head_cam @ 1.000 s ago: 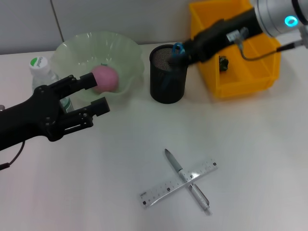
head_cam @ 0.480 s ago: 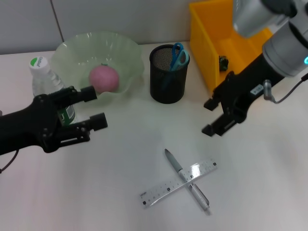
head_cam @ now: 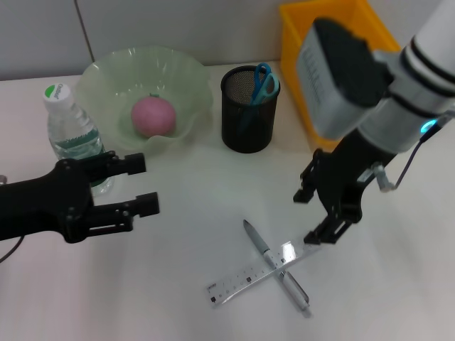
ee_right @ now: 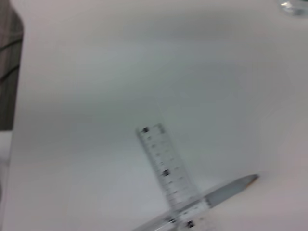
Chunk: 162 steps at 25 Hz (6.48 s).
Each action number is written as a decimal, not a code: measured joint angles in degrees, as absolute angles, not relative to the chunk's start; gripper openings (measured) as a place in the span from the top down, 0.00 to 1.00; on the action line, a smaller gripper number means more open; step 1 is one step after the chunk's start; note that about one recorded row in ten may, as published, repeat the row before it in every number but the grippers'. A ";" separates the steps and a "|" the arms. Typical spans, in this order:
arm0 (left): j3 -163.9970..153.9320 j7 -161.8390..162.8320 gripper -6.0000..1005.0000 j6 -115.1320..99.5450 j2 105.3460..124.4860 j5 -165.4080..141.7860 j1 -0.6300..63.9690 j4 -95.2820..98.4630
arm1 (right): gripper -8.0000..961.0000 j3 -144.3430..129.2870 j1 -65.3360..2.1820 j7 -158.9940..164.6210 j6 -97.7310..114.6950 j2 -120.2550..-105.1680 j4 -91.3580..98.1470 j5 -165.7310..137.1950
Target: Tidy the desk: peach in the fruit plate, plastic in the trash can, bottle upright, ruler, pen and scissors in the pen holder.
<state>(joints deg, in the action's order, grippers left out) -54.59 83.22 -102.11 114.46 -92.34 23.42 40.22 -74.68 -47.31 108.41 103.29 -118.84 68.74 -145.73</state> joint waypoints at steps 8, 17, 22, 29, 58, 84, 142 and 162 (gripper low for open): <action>-51.03 84.00 0.20 -105.51 112.96 -92.32 21.66 39.51 | 0.29 -81.22 -48.70 104.73 99.24 -118.96 63.26 -146.71; -50.73 84.73 0.20 -105.90 112.79 -92.31 20.27 39.46 | 0.30 -87.84 -49.20 102.49 93.65 -119.08 60.86 -147.25; -50.71 84.81 0.20 -105.60 112.75 -92.31 19.77 39.46 | 0.30 -91.95 -49.29 102.45 91.92 -119.23 60.20 -147.29; -50.71 84.88 0.20 -105.48 112.76 -92.29 19.63 39.36 | 0.30 -94.75 -49.41 102.49 91.03 -119.38 59.99 -147.31; -50.71 85.26 0.20 -105.03 113.01 -92.25 20.15 38.67 | 0.54 -100.23 -49.83 103.51 85.41 -119.60 58.16 -146.91; -48.65 84.49 0.20 -105.44 113.24 -91.77 22.28 39.23 | 0.60 -72.24 -34.30 100.71 95.14 -119.26 78.81 -132.28; -42.08 80.13 0.20 -106.43 118.56 -88.40 28.17 36.47 | 0.60 -64.72 -22.54 51.73 80.81 -119.37 33.15 -67.14; -42.08 79.70 0.20 -106.97 118.38 -88.42 27.38 36.73 | 0.60 -63.98 -22.38 55.00 79.51 -119.12 36.84 -59.40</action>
<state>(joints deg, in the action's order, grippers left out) -42.08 79.70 -106.97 118.38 -88.42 27.38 36.73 -63.98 -22.38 55.00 79.51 -119.12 36.84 -59.40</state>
